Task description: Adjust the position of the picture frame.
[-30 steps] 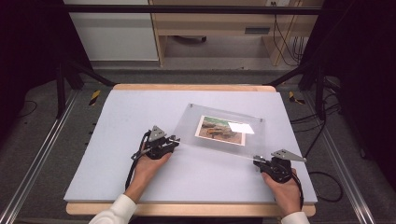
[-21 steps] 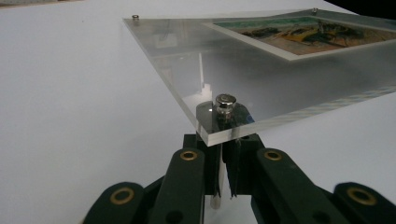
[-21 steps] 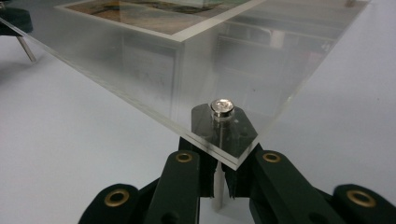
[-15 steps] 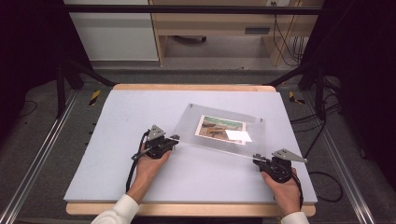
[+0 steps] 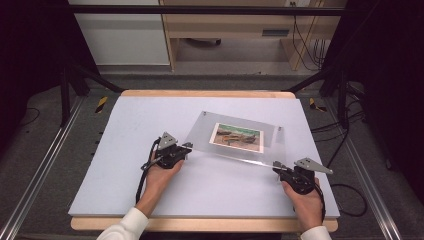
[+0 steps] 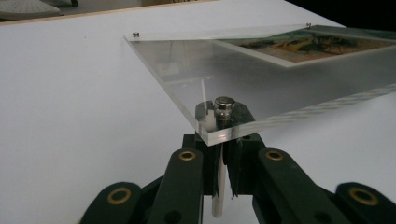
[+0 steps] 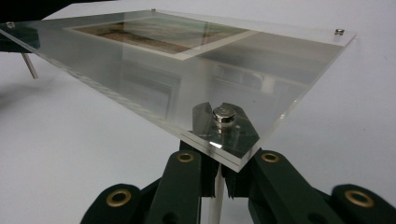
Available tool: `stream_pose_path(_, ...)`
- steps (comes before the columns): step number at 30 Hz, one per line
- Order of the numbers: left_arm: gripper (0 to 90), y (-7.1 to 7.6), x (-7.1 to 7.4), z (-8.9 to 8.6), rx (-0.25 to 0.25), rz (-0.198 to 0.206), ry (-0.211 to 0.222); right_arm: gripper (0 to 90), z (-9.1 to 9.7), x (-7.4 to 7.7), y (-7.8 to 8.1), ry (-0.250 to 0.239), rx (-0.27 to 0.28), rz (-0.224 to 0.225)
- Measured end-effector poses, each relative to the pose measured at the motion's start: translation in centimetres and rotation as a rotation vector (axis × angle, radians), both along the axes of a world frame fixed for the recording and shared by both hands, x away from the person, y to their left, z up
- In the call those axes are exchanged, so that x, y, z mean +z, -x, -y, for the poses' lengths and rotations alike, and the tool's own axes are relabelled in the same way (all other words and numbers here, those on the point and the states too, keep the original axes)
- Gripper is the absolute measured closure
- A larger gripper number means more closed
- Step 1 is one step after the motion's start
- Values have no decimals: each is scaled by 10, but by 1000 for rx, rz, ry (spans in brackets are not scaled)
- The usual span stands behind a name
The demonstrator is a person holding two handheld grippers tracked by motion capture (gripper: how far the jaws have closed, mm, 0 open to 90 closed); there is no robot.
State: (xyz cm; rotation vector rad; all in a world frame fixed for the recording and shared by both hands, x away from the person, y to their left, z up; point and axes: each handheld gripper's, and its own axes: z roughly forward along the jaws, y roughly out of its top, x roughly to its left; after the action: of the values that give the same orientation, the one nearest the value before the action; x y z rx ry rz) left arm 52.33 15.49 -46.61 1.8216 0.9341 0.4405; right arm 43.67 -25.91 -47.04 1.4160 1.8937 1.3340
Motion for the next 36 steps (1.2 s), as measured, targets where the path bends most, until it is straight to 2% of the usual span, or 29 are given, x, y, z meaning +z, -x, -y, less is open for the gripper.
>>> stream_pose_path(10,844,3,11,1,-10,42,1,849,4,9,-2,-21,4,29)
stream_pose_path(15,841,8,21,-4,-2,67,28,842,5,19,-3,-26,23,53)
stream_pose_path(19,838,13,32,-14,12,77,48,831,0,32,-5,-30,54,81)
stream_pose_path(26,838,20,43,-29,49,106,65,831,-12,43,-12,-38,87,99)
stream_pose_path(29,836,25,46,-36,70,115,71,833,-21,53,-19,-36,112,120)
stream_pose_path(31,834,30,50,-44,82,131,63,834,-25,56,-24,-37,121,123)
stream_pose_path(36,833,36,54,-53,98,137,72,835,-34,60,-32,-38,136,129)
